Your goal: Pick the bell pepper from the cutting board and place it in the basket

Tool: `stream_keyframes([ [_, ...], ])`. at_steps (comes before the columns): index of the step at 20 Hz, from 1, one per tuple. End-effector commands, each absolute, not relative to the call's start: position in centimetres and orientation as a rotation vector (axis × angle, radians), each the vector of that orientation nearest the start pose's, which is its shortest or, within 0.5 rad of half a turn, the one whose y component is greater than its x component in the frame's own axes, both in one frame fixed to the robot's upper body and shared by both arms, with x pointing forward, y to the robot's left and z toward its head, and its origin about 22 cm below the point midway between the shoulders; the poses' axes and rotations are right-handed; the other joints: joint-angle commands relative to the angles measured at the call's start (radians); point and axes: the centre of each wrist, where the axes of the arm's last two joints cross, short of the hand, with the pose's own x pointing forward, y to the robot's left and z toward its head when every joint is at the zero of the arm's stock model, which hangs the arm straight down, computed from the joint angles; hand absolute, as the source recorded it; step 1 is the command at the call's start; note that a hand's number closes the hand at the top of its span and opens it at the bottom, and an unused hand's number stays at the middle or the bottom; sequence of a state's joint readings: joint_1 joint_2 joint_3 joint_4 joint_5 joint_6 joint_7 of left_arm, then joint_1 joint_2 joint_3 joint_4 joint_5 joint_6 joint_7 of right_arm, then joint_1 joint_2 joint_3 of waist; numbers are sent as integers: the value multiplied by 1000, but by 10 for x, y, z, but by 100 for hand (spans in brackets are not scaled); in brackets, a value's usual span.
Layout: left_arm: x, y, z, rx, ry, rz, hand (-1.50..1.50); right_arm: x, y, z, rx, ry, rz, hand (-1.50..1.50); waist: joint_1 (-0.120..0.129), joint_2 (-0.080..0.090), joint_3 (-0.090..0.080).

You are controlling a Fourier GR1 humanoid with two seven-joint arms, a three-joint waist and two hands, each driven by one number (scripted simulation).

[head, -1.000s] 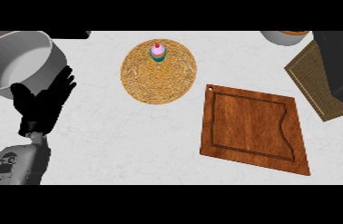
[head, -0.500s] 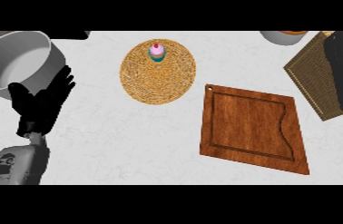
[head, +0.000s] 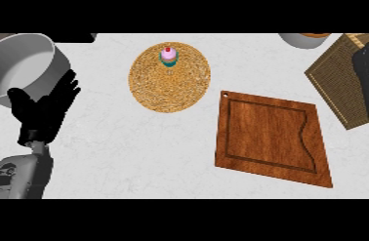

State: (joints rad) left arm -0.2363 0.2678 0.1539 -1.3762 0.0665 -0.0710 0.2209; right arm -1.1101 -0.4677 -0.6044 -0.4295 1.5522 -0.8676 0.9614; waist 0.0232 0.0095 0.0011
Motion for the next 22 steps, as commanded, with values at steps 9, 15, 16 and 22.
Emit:
stream_keyframes([
  [9, 298, 324, 41, 206, -1375, -41, 0, 427, -375, 204, -1704, -1108, -1073, -150, -49, -20, -1],
  [15, 273, 328, 23, 245, -1356, -43, 0, 395, -364, 184, -1615, -1112, -1077, -150, -86, -42, -3],
  [16, 284, 335, 29, 252, -1347, -17, 0, 389, -362, 191, -1560, -1152, -1073, -150, -98, -40, -2],
  [22, 267, 344, 29, 253, -1340, -1, 0, 339, -352, 159, -1477, -1107, -955, -150, -119, -52, -3],
])
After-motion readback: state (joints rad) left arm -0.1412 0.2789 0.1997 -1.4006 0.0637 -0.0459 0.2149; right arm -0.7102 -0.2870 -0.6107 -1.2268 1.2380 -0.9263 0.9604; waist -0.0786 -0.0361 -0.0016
